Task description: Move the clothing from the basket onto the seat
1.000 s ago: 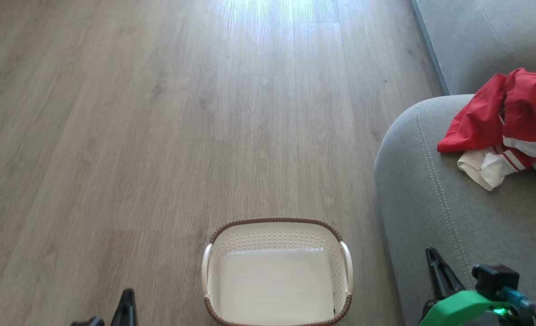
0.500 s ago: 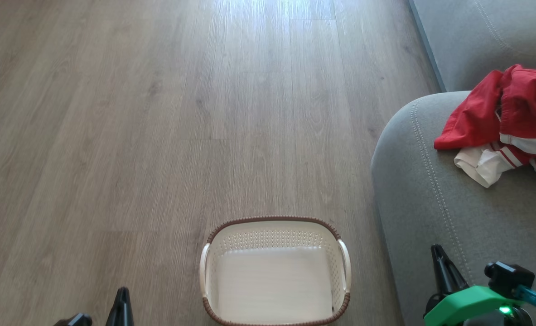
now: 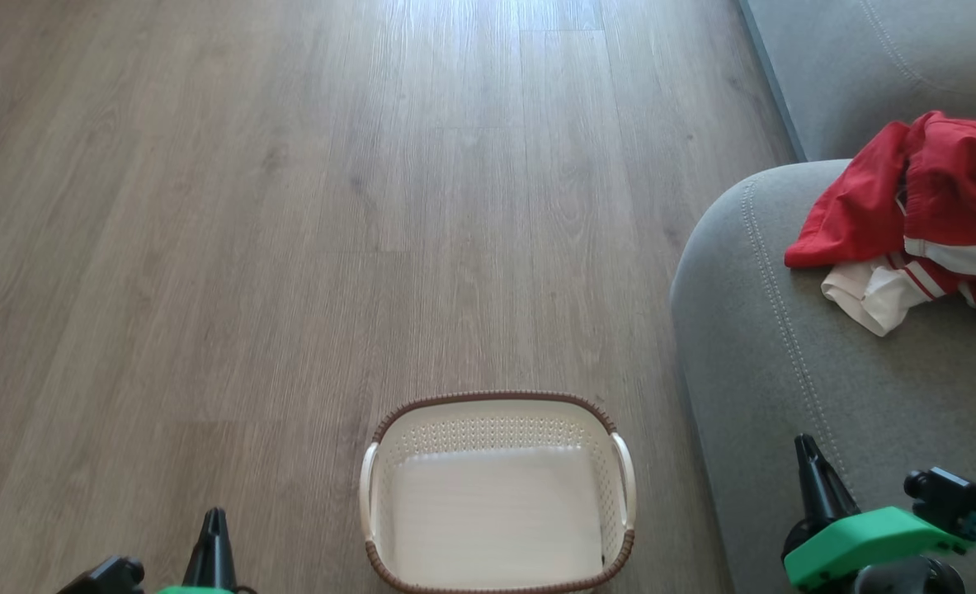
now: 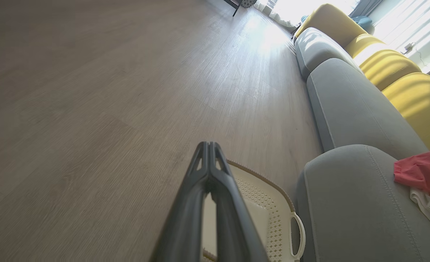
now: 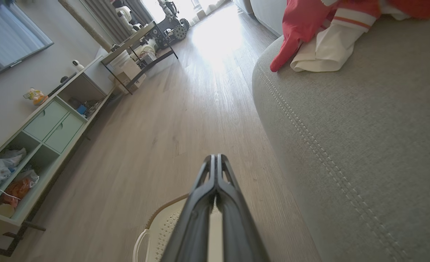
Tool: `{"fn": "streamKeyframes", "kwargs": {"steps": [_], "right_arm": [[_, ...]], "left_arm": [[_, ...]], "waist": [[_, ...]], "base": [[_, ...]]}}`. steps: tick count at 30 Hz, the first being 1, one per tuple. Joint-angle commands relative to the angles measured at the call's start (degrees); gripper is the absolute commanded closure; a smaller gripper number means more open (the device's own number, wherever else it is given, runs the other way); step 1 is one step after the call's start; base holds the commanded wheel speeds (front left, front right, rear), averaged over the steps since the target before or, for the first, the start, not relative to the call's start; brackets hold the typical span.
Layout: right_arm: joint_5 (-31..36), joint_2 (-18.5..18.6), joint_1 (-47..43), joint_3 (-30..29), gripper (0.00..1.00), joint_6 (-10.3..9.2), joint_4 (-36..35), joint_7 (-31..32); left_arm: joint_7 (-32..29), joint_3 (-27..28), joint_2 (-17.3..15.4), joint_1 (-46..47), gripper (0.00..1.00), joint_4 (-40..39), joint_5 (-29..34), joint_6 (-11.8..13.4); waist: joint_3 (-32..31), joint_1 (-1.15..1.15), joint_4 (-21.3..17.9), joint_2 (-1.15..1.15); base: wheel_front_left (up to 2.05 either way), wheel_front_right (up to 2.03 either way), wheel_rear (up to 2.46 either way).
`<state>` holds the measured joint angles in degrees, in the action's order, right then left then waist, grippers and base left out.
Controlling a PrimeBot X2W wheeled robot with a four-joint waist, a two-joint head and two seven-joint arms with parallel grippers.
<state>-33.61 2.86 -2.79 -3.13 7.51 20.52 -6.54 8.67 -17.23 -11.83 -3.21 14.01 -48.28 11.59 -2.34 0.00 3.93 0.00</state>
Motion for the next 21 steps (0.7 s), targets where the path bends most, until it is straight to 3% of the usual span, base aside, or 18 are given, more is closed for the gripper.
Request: {"fn": "streamKeyframes", "kwargs": {"steps": [1,21], "right_arm": [[-1.4,0.0,3.3,0.0,1.0,-0.01,-2.2,0.3],[-14.4,0.2,4.9,-0.7,1.0,-0.01,-3.0,3.1]], "left_arm": [[-0.2,1.8,-0.3,2.5,1.0,-1.8,-1.0,-0.5],[-3.3,6.5,1.6,3.9,1.0,-2.5,-10.9,-3.6]], "waist": [[0.0,0.0,0.0,0.0],[0.5,0.0,-0.9,0.0]], "base": [[0.0,0.0,0.0],[0.0,0.0,0.0]]}}
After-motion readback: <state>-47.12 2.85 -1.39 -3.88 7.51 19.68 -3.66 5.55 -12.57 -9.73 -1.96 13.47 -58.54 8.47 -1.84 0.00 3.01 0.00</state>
